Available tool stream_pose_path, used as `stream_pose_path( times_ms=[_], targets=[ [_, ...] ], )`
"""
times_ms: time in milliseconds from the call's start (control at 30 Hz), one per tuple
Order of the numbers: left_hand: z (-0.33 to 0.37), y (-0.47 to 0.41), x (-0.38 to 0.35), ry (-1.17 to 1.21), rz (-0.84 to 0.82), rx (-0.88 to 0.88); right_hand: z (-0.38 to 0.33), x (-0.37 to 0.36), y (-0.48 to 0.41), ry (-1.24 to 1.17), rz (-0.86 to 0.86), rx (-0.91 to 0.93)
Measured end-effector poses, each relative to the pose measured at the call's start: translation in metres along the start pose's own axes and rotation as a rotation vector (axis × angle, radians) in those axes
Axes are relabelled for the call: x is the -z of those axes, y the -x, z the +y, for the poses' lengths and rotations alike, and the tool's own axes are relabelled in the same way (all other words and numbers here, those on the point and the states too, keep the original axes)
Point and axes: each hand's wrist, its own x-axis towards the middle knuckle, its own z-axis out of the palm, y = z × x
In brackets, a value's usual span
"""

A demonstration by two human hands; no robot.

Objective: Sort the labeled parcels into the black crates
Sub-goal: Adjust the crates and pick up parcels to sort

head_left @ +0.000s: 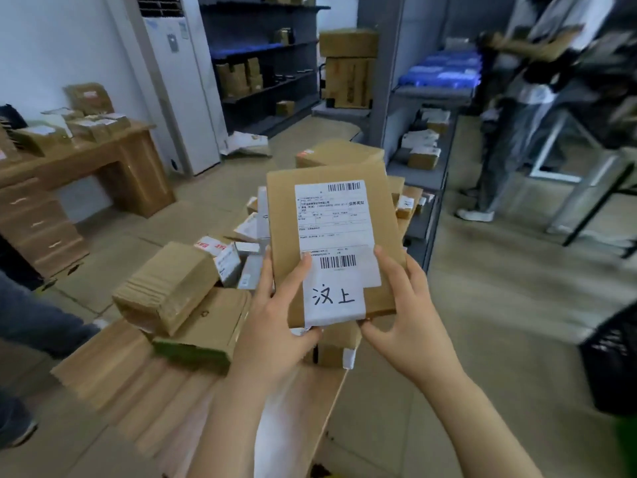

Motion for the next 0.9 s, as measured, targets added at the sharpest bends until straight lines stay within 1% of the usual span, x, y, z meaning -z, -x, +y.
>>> stream_pose_path(
  times_ms=[100,233,333,500,700,800,900],
  targets=[
    [0.015,0.006,-0.024,0.09,-0.134,-0.039,0.016,0.018,0.033,0.038,0.079,-0.128],
    [0.048,0.01,-0.067,0.133,-0.281,-0.139,0.038,0.055,0.081,0.106,0.184,-0.291],
    [0.088,0.02,-0.101,0.172,-0.395,-0.223,0.054,0.091,0.123,0.138,0.295,-0.392],
    [0.172,0.047,-0.162,0.213,-0.56,-0.439,0.078,0.16,0.206,0.187,0.468,-0.523],
    [0.291,0.13,-0.24,0.322,-0.783,-0.519,0.105,0.252,0.339,0.24,0.636,-0.715],
    [0.346,0.179,-0.281,0.423,-0.894,-0.552,0.116,0.292,0.407,0.299,0.709,-0.794],
    [0.391,0.225,-0.319,0.465,-0.965,-0.586,0.122,0.322,0.471,0.326,0.777,-0.873]
  ],
)
